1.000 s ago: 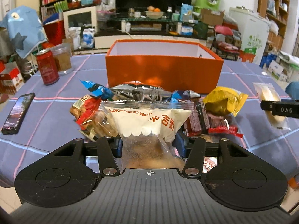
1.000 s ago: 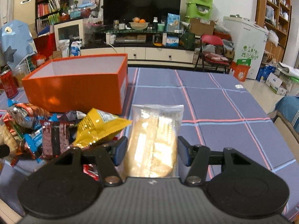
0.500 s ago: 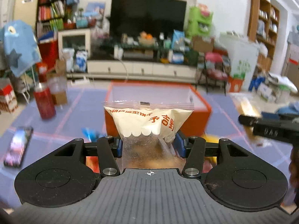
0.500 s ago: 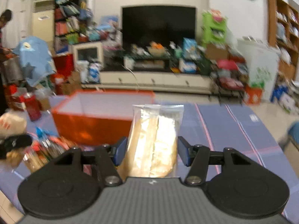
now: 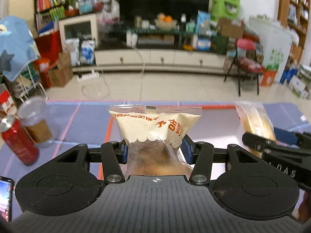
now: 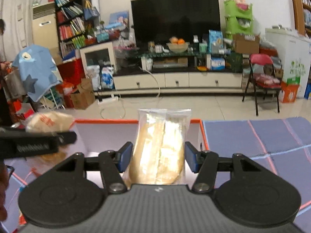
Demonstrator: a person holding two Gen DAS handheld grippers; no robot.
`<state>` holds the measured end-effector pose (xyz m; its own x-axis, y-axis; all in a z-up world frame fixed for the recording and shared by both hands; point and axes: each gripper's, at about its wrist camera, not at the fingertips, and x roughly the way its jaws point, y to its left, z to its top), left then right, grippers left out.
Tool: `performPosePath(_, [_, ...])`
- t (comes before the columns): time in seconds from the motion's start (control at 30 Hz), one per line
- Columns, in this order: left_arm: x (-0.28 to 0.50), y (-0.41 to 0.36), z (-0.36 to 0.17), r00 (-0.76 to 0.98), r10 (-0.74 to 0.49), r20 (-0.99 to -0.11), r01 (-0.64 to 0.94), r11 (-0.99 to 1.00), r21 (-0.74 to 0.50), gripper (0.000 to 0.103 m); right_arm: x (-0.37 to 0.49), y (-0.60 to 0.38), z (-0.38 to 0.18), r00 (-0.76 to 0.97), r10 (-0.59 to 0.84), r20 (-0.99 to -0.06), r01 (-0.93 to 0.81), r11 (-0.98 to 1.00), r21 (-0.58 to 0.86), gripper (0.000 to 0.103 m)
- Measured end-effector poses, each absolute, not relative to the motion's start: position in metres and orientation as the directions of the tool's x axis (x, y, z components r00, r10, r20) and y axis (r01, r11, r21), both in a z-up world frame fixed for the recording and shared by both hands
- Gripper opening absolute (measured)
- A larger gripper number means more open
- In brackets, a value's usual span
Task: Organize snacks
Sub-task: 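Carry both bags over the orange box and open both tools to drop them, then grasp the yellow chip bag with the right tool while the left tool reaches the pile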
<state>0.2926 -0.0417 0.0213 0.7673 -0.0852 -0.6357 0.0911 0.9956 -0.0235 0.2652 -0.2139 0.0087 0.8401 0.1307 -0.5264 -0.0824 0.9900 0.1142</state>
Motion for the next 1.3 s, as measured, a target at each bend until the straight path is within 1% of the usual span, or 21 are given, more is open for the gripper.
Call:
performPosePath(0.1, [0.306, -0.045, 0.002, 0.723, -0.073, -0.687, 0.090, 0.996, -0.011, 0.027, 0.278, -0.213, -0.005, 0.807, 0.121, -0.578, -0.072, 0.992, 0.106, 0.058])
performPosePath(0.17, [0.311, -0.044, -0.009, 0.689, -0.087, -0.720, 0.103, 0.994, -0.022, 0.031, 0.285, -0.211, -0.015, 0.778, 0.121, -0.617, -0.068, 0.992, 0.109, 0.059])
performPosePath(0.2, [0.312, -0.043, -0.012, 0.678, -0.096, -0.729, 0.108, 0.994, -0.031, 0.032, 0.284, -0.210, -0.017, 0.773, 0.117, -0.623, -0.069, 0.992, 0.102, 0.061])
performPosePath(0.23, [0.310, -0.041, -0.014, 0.673, -0.105, -0.732, 0.109, 0.993, -0.042, 0.035, 0.280, -0.211, -0.017, 0.780, 0.109, -0.617, -0.066, 0.994, 0.092, 0.070])
performPosePath(0.3, [0.302, -0.037, -0.008, 0.687, -0.112, -0.718, 0.106, 0.993, -0.054, 0.043, 0.271, -0.214, -0.009, 0.793, 0.119, -0.597, -0.071, 0.992, 0.103, 0.071])
performPosePath(0.33, [0.295, -0.033, -0.003, 0.701, -0.117, -0.703, 0.106, 0.993, -0.059, 0.052, 0.266, -0.216, -0.003, 0.802, 0.119, -0.585, -0.072, 0.992, 0.104, 0.071])
performPosePath(0.37, [0.286, -0.029, 0.004, 0.716, -0.121, -0.688, 0.107, 0.992, -0.064, 0.059, 0.259, -0.220, 0.004, 0.815, 0.121, -0.567, -0.074, 0.992, 0.105, 0.071])
performPosePath(0.43, [0.261, -0.015, 0.023, 0.756, -0.127, -0.642, 0.106, 0.992, -0.071, 0.064, 0.235, -0.228, 0.022, 0.849, 0.133, -0.512, -0.092, 0.990, 0.106, 0.072])
performPosePath(0.5, [0.230, 0.003, 0.041, 0.802, -0.109, -0.588, 0.087, 0.994, -0.066, 0.071, 0.203, -0.239, 0.037, 0.884, 0.155, -0.442, -0.124, 0.987, 0.099, 0.075])
performPosePath(0.57, [0.195, 0.022, 0.051, 0.836, -0.066, -0.544, 0.034, 0.997, -0.068, 0.081, 0.169, -0.253, 0.044, 0.911, 0.167, -0.378, -0.142, 0.986, 0.092, 0.079])
performPosePath(0.63, [0.157, 0.041, 0.050, 0.851, -0.027, -0.524, -0.030, 0.994, -0.101, 0.082, 0.140, -0.261, 0.043, 0.926, 0.169, -0.338, -0.158, 0.986, 0.060, 0.096])
performPosePath(0.67, [0.143, 0.048, 0.047, 0.852, -0.005, -0.523, -0.066, 0.991, -0.117, 0.082, 0.127, -0.263, 0.040, 0.930, 0.165, -0.329, -0.166, 0.986, 0.026, 0.095])
performPosePath(0.73, [0.113, 0.061, 0.034, 0.858, 0.045, -0.512, -0.150, 0.975, -0.166, 0.083, 0.109, -0.267, 0.031, 0.926, 0.149, -0.347, -0.170, 0.985, -0.031, 0.095])
performPosePath(0.8, [0.089, 0.067, 0.017, 0.852, 0.074, -0.519, -0.212, 0.954, -0.213, 0.083, 0.099, -0.272, 0.021, 0.914, 0.152, -0.375, -0.177, 0.984, -0.033, 0.095])
performPosePath(0.9, [0.061, 0.064, -0.011, 0.839, 0.102, -0.535, -0.276, 0.926, -0.257, 0.083, 0.091, -0.275, 0.002, 0.890, 0.197, -0.411, -0.240, 0.969, -0.055, 0.095])
performPosePath(1.0, [0.050, 0.056, -0.029, 0.829, 0.089, -0.552, -0.258, 0.937, -0.236, 0.083, 0.095, -0.272, -0.016, 0.879, 0.207, -0.429, -0.281, 0.952, -0.118, 0.095])
performPosePath(1.13, [0.058, 0.037, -0.042, 0.807, 0.056, -0.587, -0.210, 0.958, -0.197, 0.082, 0.109, -0.272, -0.026, 0.848, 0.247, -0.469, -0.320, 0.944, -0.081, 0.096])
performPosePath(1.2, [0.058, 0.033, -0.046, 0.807, 0.052, -0.589, -0.204, 0.959, -0.195, 0.082, 0.116, -0.269, -0.031, 0.837, 0.258, -0.482, -0.339, 0.937, -0.087, 0.098])
performPosePath(1.3, [0.061, 0.029, -0.047, 0.809, 0.024, -0.588, -0.174, 0.964, -0.201, 0.082, 0.131, -0.264, -0.041, 0.805, 0.282, -0.522, -0.372, 0.925, -0.074, 0.098])
